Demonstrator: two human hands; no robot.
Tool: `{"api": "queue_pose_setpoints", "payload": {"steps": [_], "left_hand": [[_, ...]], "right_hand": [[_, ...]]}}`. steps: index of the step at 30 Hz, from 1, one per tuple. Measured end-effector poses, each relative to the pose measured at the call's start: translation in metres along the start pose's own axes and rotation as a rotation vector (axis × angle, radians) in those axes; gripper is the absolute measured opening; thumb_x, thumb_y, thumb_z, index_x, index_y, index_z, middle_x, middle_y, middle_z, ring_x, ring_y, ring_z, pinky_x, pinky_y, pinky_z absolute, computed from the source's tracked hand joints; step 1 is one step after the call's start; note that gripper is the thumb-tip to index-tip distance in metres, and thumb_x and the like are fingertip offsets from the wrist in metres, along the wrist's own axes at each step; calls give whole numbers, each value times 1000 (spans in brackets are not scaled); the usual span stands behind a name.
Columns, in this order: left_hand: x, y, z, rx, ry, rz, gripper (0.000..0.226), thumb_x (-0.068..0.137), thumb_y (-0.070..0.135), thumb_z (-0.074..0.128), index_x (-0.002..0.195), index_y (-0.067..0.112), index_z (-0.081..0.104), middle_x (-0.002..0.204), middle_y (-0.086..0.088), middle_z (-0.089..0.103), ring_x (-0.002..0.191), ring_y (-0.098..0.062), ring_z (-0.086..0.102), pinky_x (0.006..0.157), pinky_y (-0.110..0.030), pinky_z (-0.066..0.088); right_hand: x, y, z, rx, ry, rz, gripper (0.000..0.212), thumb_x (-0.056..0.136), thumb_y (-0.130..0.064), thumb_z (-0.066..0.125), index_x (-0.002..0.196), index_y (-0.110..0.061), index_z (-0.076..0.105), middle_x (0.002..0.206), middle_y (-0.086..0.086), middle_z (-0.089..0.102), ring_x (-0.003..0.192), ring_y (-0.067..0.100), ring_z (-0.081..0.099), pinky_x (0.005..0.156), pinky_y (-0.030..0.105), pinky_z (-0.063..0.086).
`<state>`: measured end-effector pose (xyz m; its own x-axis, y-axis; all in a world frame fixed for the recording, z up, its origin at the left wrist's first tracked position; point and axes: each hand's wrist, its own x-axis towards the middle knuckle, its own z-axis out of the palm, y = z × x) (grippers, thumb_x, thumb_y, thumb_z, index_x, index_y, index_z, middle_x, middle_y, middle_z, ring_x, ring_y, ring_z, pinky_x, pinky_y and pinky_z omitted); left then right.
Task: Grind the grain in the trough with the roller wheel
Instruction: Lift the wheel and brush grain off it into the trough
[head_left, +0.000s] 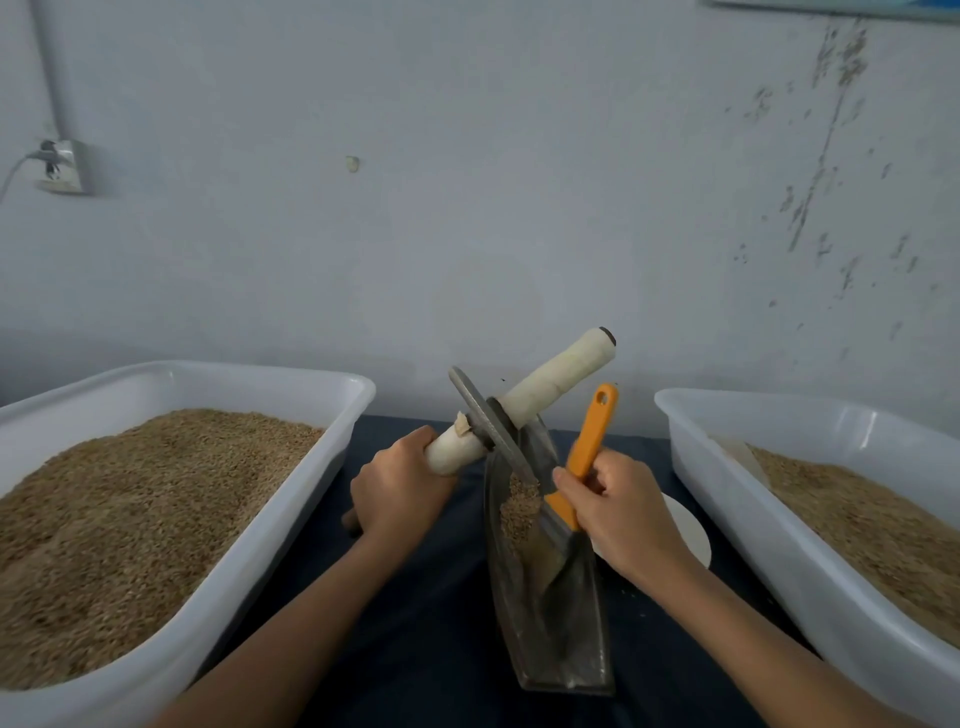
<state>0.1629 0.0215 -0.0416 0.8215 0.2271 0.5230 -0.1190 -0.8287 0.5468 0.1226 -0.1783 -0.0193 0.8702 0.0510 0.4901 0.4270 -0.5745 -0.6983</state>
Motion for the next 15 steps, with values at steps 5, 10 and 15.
{"api": "queue_pose_setpoints", "payload": {"steps": [5,10,15], "left_hand": [[1,-1,-1,4,5,-19,16,81,38,66,91,30,56,78,13,56,77,-9,55,62,-26,34],[0,-3,1,-9,4,-4,18,82,38,66,96,30,58,84,11,61,82,-9,59,66,-26,39],[-1,-4,3,-2,9,20,17,82,39,65,94,30,58,83,10,62,80,-9,59,65,-26,41]], "right_hand": [[11,15,7,150,333,-76,43,96,-23,56,56,-12,42,45,-4,41,43,10,40,46,29,33],[48,29,17,151,305,-72,38,98,-22,52,66,-1,55,59,13,57,56,23,55,56,33,41],[73,41,26,11,110,-95,32,97,-23,55,68,-7,57,62,7,61,60,16,59,56,32,40]]}}
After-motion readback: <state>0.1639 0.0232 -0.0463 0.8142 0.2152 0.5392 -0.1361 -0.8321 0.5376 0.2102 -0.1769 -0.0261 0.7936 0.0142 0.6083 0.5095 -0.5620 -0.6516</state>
